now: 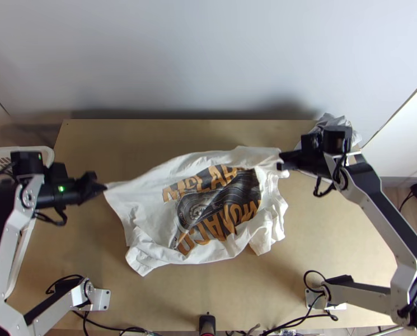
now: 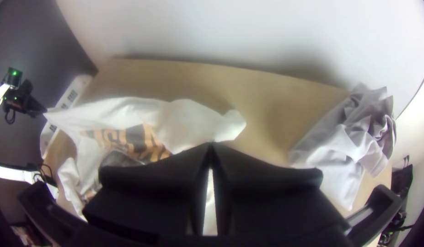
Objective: Fold the t-shirt
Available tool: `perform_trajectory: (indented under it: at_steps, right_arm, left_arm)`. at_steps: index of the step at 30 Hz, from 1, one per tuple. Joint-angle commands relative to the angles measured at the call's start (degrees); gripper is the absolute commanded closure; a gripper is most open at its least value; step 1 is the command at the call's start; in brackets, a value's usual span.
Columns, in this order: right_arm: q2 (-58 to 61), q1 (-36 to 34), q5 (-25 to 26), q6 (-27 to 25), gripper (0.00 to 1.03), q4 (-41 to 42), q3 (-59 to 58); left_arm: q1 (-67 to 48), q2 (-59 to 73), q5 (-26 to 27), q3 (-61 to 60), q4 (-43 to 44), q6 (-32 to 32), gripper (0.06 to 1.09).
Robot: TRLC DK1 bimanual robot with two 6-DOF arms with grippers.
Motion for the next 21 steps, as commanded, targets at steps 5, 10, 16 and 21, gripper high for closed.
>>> perform_trajectory:
  at_steps: [5, 10, 16, 21]
  right_arm:
    - [-5.73, -0.65, -1.31, -10.13, 0.98, -3.25, -12.52]
    - [-7.14, -1.62, -1.22, -16.11, 0.98, -1.93, -18.23]
    - [-7.23, -5.48, -1.13, -23.67, 0.98, -1.58, -23.86]
    - [-7.14, -7.15, -0.26, -28.06, 0.98, -1.58, -27.28]
  left_arm:
    - [0.14, -7.08, 0.65, -15.26, -3.19, 11.16, 1.00]
    - [0.23, -7.08, 0.30, -19.04, -2.14, 14.85, 1.00]
    - [1.81, -3.39, -2.96, -22.20, -1.26, 20.83, 1.00]
    - [1.90, -1.89, -3.40, -21.59, -3.19, 22.23, 1.00]
